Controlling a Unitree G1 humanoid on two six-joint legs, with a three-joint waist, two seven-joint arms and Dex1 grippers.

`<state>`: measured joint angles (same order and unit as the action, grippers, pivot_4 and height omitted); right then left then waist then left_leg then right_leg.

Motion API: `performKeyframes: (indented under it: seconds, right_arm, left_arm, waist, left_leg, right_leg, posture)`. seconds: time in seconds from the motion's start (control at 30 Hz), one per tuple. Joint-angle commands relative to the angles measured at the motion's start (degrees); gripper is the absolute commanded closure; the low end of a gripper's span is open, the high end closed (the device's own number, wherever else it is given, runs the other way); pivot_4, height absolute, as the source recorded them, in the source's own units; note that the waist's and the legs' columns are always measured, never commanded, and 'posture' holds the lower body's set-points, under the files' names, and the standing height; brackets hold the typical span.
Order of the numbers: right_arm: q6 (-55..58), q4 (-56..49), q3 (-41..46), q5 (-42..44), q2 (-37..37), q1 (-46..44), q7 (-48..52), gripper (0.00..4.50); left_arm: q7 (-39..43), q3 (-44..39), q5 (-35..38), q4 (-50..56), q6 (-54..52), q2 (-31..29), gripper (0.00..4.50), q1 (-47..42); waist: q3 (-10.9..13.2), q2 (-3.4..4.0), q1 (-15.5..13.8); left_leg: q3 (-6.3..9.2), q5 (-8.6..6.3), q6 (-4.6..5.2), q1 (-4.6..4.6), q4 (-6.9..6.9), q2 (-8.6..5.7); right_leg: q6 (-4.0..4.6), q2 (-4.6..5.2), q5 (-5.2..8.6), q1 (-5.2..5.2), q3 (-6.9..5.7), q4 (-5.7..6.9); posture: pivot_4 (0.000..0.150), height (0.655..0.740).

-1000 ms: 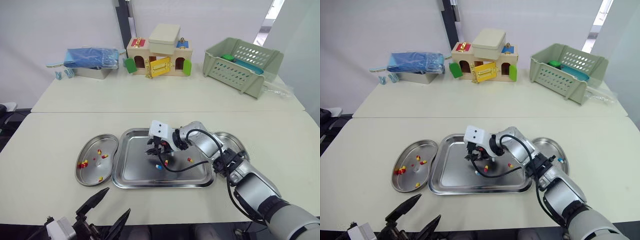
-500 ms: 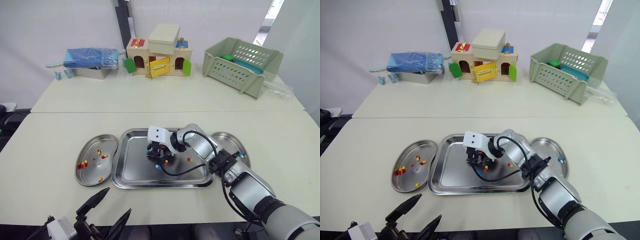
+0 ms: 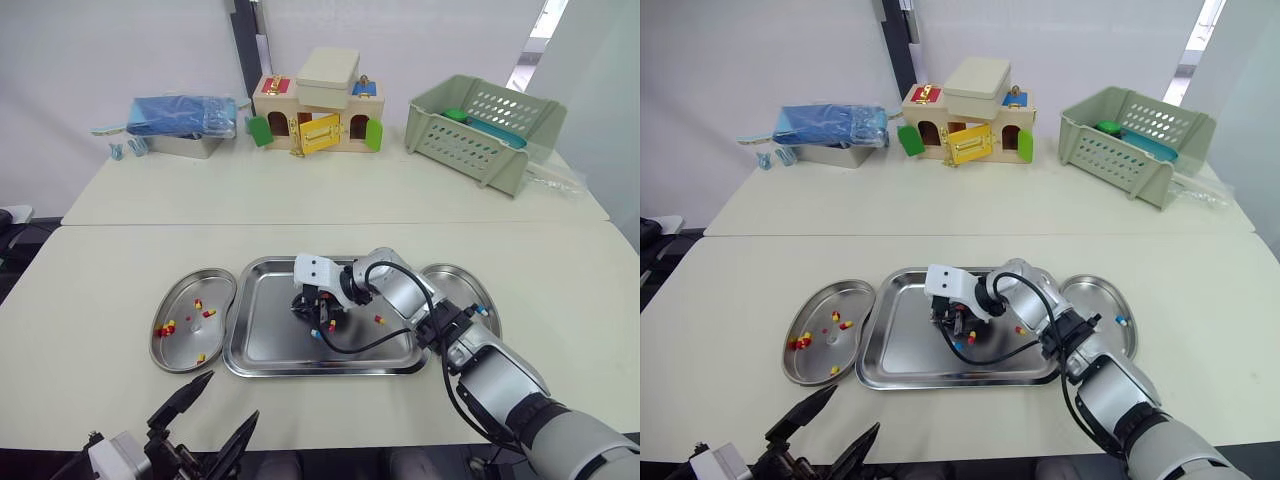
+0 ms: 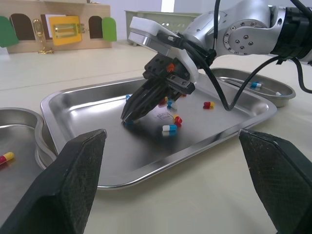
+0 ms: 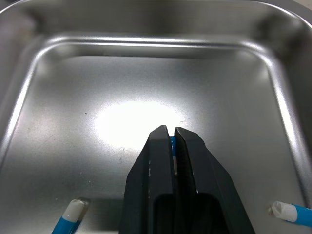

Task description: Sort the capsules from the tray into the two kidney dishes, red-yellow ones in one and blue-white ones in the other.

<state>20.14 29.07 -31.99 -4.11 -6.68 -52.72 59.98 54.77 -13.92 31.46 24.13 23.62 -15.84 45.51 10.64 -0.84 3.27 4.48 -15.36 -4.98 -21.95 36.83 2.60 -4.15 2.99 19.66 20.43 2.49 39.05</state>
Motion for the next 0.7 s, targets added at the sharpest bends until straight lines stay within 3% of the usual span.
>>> performKeyframes:
  seconds: [0.03,0.57,0.7]
  right_arm:
    - [0.6,-2.9,2.1,1.3,0.1,-0.2,1.0,4.47]
    - [7.3,-15.7,7.8,7.5,-5.5,2.6,4.9,4.47]
    - [10.2,-22.8,12.3,12.3,-10.5,5.4,7.2,4.47]
  left_arm:
    - [-0.7,0.5,1.0,0.9,1.6,0.8,0.00,0.1]
    - [-2.1,2.5,-0.2,1.8,2.6,0.5,0.00,0.7]
    - [-2.0,2.5,0.5,3.1,2.1,-0.9,0.00,-0.3]
  waist:
    - [0.0,0.00,0.0]
    - [0.0,0.00,0.0]
    - [0.0,-0.02,-0.4]
  left_leg:
    - [0.00,0.00,0.00,0.00,0.00,0.00]
    - [-0.01,0.00,0.00,-0.04,-0.01,0.00]
    - [0.00,0.00,0.00,-0.07,0.00,-0.01]
  right_leg:
    - [0.00,0.00,0.00,0.00,0.00,0.00]
    - [0.00,0.00,0.00,0.03,0.00,-0.02]
    - [0.00,0.01,0.00,0.02,-0.01,-0.04]
  posture:
    - [0.150,0.7400]
    - [0.150,0.7400]
    - [0.150,0.7400]
